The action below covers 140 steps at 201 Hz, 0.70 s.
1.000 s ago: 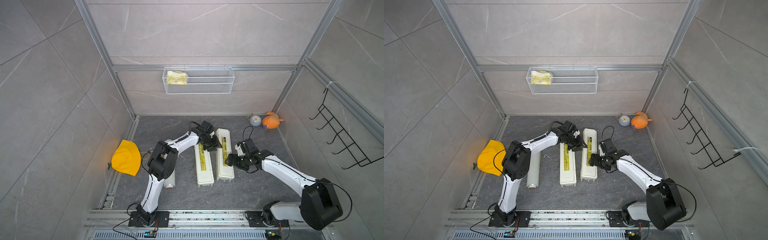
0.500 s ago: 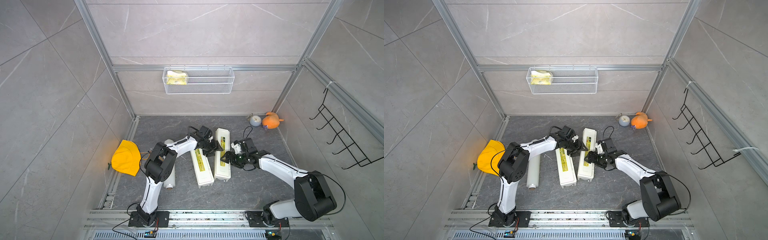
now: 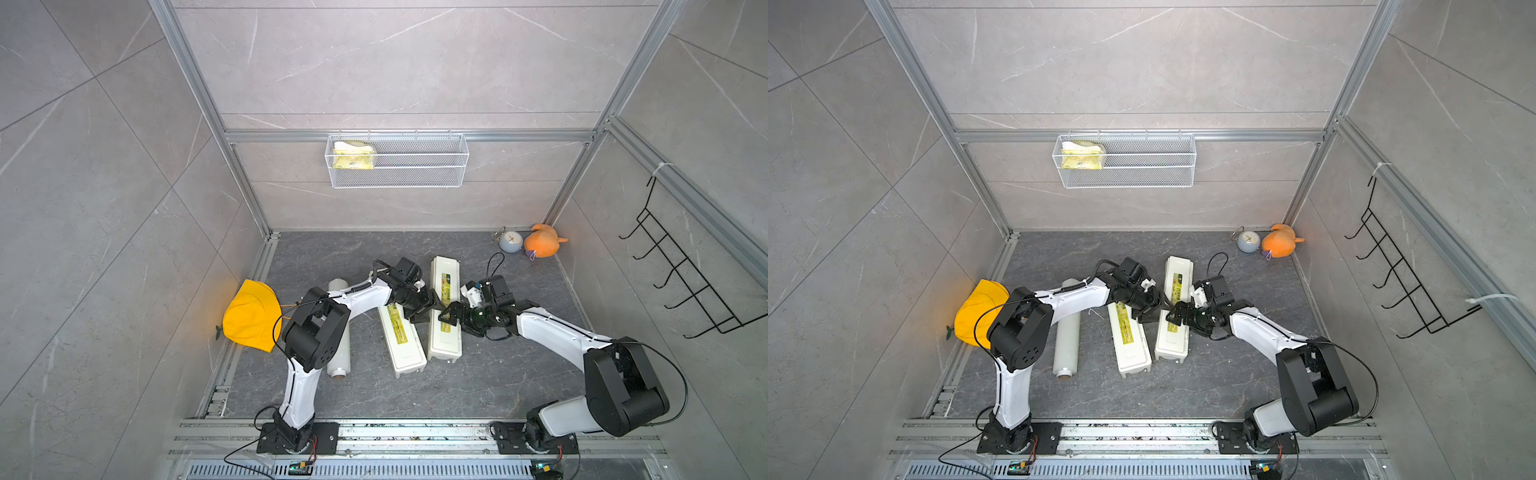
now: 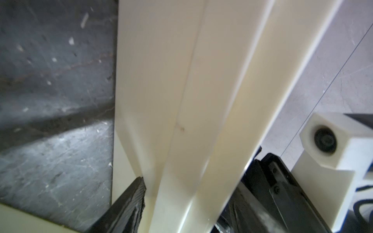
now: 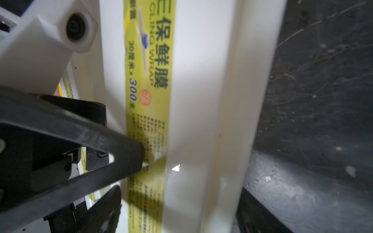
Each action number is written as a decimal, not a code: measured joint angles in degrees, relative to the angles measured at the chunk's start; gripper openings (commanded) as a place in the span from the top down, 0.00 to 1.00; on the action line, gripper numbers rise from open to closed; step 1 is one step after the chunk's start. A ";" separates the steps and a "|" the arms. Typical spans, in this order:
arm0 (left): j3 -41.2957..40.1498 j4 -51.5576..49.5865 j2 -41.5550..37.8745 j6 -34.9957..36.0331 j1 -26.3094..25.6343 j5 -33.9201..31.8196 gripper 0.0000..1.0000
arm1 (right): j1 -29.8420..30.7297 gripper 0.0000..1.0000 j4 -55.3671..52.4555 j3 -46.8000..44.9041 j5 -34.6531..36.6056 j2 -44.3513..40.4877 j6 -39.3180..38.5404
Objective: Put plastic wrap rolls into dispensers
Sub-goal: Close the lid on the plastic wrap cutting box.
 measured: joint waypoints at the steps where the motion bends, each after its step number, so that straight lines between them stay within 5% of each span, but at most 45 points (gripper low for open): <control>1: -0.07 -0.04 -0.04 0.00 0.00 0.15 0.35 | 0.00 0.12 0.00 -0.02 0.00 0.00 0.00; 108: -2.64 -1.79 -2.01 2.47 0.15 7.87 0.32 | -0.28 0.17 0.22 -3.15 -3.89 -1.99 0.68; 140: -2.64 -1.84 -2.01 2.14 0.15 7.69 0.34 | -0.52 0.12 -1.68 -1.97 -4.15 -1.29 0.46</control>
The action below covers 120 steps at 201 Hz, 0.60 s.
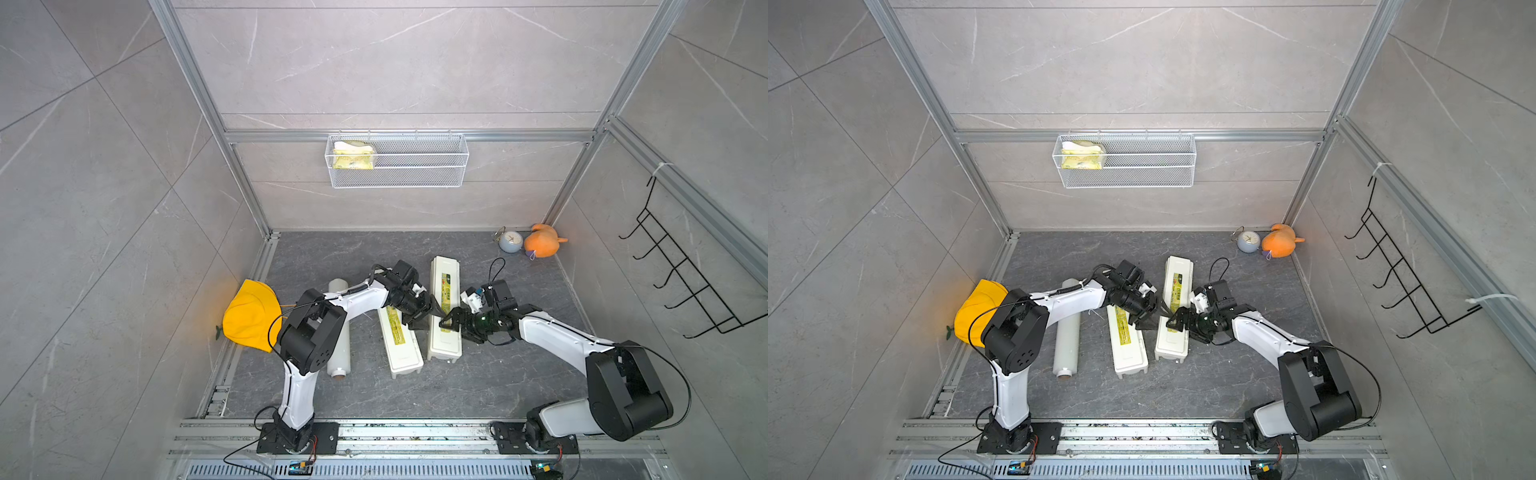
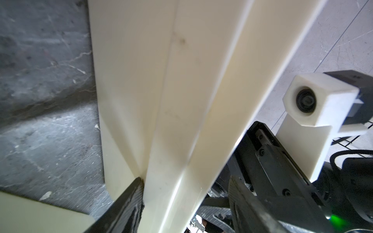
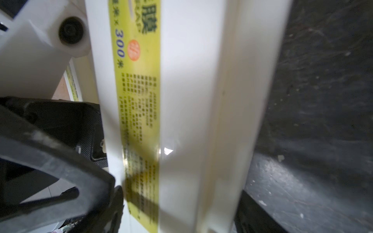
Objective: Put plastic wrap rolls into dispensers
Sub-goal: Close the lid on the plastic wrap cutting box.
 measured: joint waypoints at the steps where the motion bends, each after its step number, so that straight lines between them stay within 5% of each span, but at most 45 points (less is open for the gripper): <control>1: 0.00 -0.02 0.00 0.02 0.02 0.00 0.34 | 0.00 0.12 -0.24 0.09 0.02 0.00 -0.02; 21: 0.00 -0.20 0.00 0.04 0.00 -0.07 0.35 | 0.63 0.09 -4.98 2.23 3.10 -0.17 -0.07; 29: 0.00 -0.26 0.00 0.00 0.00 -0.04 0.36 | 1.16 0.01 -7.06 3.28 5.09 -0.46 -0.07; 120: 0.02 -1.01 0.00 0.02 -1.38 0.92 0.38 | 8.41 0.08 -14.73 5.84 14.62 -3.82 2.43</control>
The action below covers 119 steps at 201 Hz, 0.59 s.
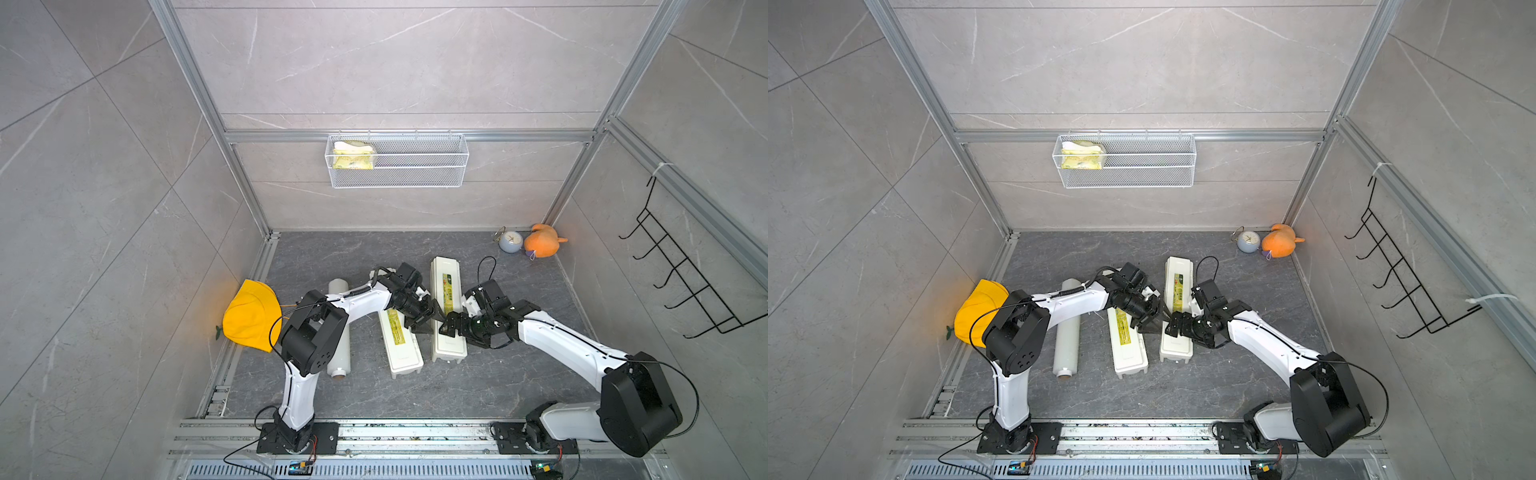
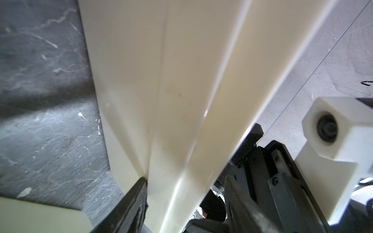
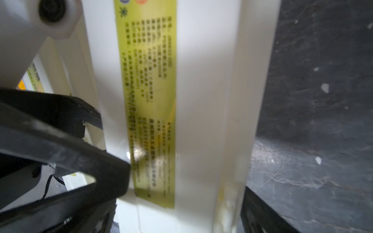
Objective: Put plastic wrap rolls into dispensers
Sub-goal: Close the lid on the plastic wrap cutting box.
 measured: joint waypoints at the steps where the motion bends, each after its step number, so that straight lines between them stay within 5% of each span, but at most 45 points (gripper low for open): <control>1: 0.00 0.00 0.00 0.00 0.00 0.02 0.38 | 0.07 0.08 -0.09 0.07 0.07 0.02 0.02; 44: -1.38 3.13 0.00 -2.71 0.20 1.25 0.37 | 0.87 0.08 -1.49 1.55 1.64 0.94 1.03; 119: -1.79 1.53 0.11 0.02 0.48 0.81 0.53 | 0.52 0.09 -0.94 1.33 1.40 1.44 1.01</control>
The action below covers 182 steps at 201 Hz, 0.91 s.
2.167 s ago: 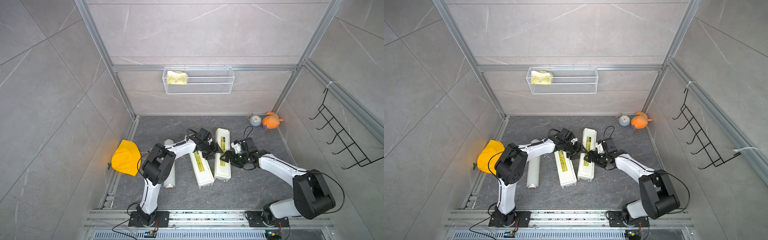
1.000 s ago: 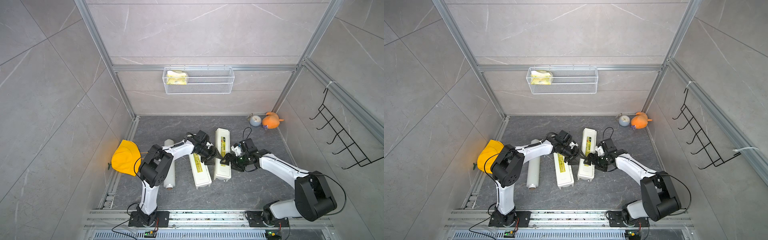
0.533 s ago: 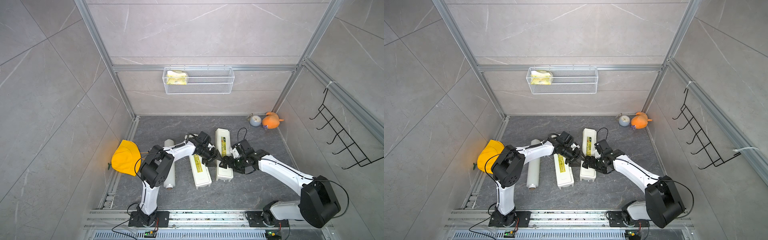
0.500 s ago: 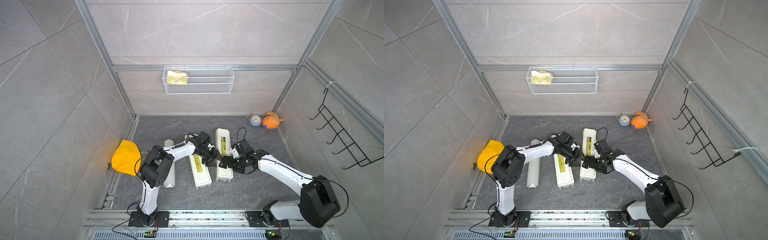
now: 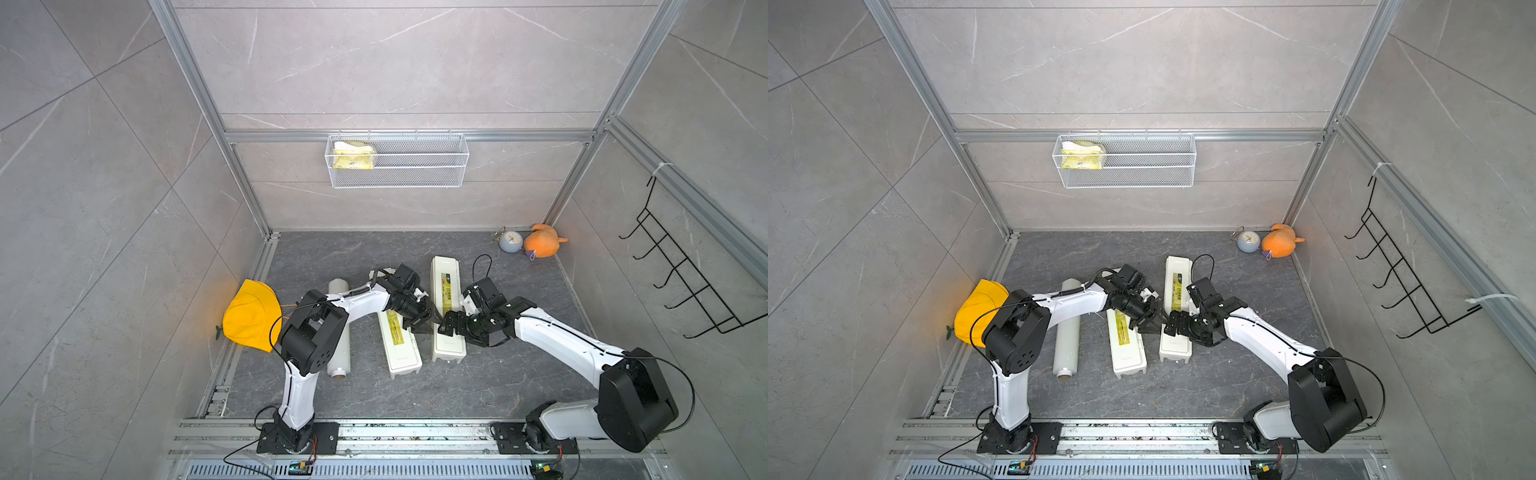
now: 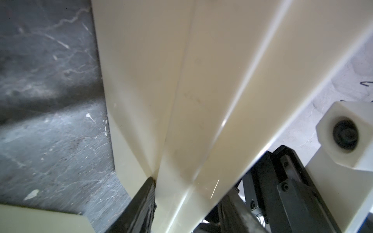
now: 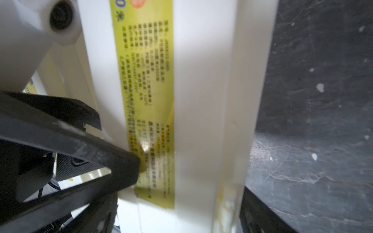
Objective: Put plastic wrap rolls into dispensers
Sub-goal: Close the lid on the plastic wrap cutting box.
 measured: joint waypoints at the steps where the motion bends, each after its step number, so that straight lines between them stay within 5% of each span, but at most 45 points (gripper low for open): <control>1: 0.00 0.00 0.00 0.11 0.00 0.02 0.53 | -0.04 0.09 0.02 -0.02 -0.02 0.00 0.00; 140: 1.11 -1.11 0.96 2.14 0.26 0.13 0.52 | -10.97 0.09 18.53 -12.13 -20.48 0.42 0.46; 182: 1.27 -1.11 1.01 1.84 0.44 0.07 0.51 | -11.26 0.09 19.56 -12.17 -21.57 0.79 1.51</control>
